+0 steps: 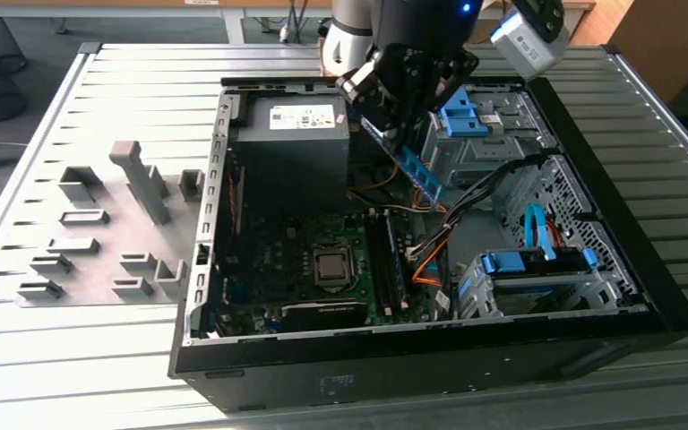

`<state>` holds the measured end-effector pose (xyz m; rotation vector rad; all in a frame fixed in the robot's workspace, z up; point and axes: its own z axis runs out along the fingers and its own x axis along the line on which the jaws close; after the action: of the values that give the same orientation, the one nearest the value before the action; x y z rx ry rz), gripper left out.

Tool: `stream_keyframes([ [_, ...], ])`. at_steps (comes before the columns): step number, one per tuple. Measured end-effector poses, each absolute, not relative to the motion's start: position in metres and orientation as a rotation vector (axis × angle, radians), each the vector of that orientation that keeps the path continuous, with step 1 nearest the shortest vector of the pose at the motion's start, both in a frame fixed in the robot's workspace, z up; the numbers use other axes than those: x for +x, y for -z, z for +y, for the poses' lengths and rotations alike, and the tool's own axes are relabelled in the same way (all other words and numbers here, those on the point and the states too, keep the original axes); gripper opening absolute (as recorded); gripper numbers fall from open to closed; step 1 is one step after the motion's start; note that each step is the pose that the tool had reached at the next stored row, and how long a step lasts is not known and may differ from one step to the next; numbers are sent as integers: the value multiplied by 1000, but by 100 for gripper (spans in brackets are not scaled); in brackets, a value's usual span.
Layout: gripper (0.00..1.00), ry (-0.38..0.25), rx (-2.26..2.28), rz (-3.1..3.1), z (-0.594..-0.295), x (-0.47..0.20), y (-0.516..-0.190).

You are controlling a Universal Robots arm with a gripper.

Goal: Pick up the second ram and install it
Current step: 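Insert the second ram into the second slot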

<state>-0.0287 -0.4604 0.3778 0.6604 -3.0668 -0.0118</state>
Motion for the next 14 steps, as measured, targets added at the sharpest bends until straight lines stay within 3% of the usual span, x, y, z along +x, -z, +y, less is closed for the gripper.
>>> stream_keyframes([
  [14,14,13,266,-3127,-460,-29,-368],
])
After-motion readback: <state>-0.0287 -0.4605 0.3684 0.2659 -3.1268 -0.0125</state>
